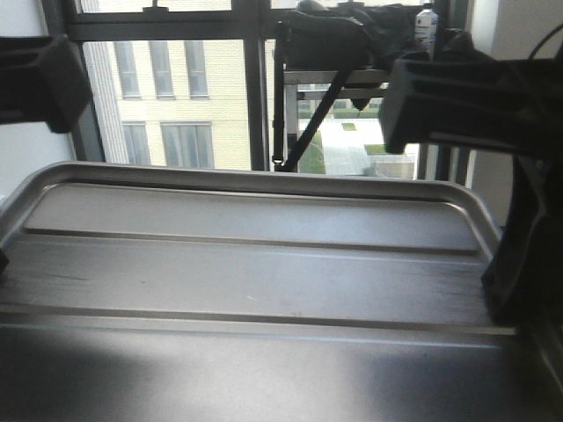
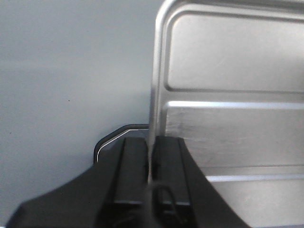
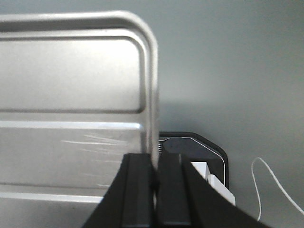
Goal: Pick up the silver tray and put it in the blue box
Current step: 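Hold the tray level in both grippers while the base drives, then carry the tray with both grippers up over the blue bin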
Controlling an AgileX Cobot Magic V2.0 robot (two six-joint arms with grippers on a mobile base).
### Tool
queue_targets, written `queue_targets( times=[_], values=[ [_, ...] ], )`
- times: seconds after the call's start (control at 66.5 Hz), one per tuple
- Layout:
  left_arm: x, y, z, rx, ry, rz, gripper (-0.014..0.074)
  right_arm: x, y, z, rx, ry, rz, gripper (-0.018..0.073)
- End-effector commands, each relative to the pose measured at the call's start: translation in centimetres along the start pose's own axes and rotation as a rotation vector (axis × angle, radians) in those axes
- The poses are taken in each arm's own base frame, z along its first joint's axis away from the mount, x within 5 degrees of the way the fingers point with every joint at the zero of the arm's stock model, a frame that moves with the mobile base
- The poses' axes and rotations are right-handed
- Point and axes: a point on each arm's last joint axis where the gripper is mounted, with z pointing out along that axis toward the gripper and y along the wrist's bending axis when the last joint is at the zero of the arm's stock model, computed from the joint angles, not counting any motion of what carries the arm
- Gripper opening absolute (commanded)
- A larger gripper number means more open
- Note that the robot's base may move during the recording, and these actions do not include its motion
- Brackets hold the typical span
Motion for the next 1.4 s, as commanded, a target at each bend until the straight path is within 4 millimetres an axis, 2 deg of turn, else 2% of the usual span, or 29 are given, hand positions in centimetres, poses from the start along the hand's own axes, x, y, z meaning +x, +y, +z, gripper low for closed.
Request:
queue_targets(
  times=[0.0, 0.752, 1.384],
  values=[
    [-0.4, 0.5, -1.0, -0.029, -0.040, 0.015, -0.0014, -0.7, -0.4, -1.0, 0.017, -0.051, -0.020, 0.0060],
    [-0.4, 0.5, -1.0, -0.029, -0.040, 0.015, -0.0014, -0.7, -0.4, -1.0, 0.025, -0.049, -0.019, 0.0060],
    [-0.4, 0.5, -1.0, -0.029, -0.040, 0.015, -0.0014, -0.4, -1.5, -1.1, 0.145, -0.018, -0.016, 0.0060]
  ],
)
